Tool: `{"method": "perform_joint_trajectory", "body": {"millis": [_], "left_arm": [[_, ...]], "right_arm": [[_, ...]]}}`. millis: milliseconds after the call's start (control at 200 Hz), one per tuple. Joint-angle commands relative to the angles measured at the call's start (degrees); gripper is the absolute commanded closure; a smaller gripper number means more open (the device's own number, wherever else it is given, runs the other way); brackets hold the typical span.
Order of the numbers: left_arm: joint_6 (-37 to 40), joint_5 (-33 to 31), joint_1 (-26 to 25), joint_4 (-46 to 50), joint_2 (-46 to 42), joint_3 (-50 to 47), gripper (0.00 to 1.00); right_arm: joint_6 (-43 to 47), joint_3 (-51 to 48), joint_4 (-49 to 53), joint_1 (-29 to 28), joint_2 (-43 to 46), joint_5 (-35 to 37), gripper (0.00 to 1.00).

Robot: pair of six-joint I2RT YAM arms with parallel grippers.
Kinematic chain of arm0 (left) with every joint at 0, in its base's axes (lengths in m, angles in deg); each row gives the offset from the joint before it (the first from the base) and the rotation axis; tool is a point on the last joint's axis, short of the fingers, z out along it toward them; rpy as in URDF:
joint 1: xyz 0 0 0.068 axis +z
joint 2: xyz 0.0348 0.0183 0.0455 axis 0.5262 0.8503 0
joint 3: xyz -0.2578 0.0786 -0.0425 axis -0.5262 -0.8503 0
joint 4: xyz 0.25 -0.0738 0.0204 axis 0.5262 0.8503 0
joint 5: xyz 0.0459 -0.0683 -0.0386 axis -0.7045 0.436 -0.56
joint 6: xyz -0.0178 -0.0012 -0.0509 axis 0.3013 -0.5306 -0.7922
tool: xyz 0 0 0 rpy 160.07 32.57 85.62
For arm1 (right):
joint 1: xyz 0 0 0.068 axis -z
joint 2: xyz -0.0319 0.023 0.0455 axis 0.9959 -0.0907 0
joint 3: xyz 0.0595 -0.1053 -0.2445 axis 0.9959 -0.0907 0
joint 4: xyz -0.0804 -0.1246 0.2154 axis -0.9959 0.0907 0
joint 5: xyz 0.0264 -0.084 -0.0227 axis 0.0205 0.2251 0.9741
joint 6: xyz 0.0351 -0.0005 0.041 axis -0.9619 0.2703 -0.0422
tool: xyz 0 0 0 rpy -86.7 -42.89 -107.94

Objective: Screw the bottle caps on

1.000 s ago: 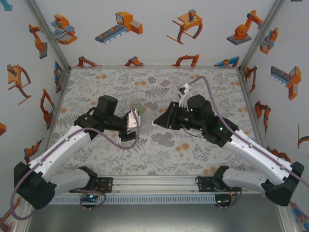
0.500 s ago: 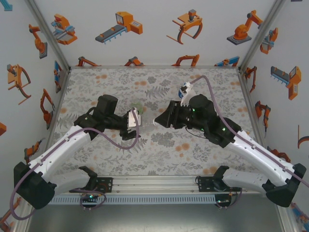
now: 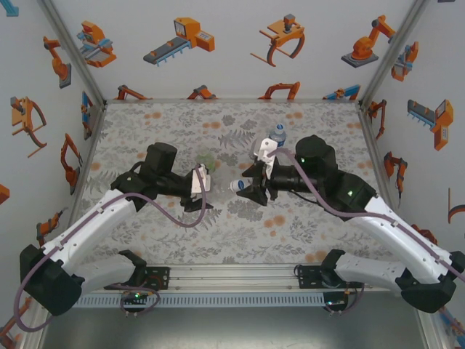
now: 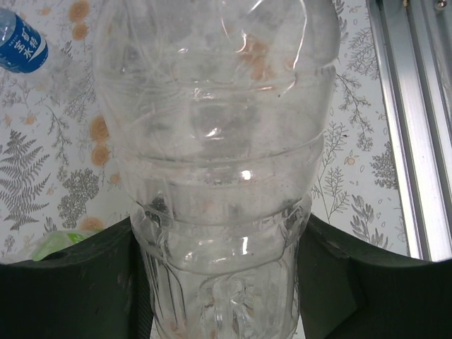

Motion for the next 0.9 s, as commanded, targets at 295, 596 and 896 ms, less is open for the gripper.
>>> {"method": "perform_joint_trajectory", "body": {"millis": [295,596,896], "left_arm": [[3.4,6.1,-0.4,3.5,0.0,1.5,1.00],[3.5,6.4,-0.5,3.6,-0.3,1.6,1.00],[3.4,6.6,-0.5,3.6,-0.7,1.5,1.00]], "right_arm": [[18.5,-0.2,1.7,0.0,-1.9,-8.7,0.49],[18.7,-0.2,3.5,0.0,-2.3,-9.0,0.58],[18.6,-0.2,3.6,0.0,-2.6,-7.4,0.58]]}}
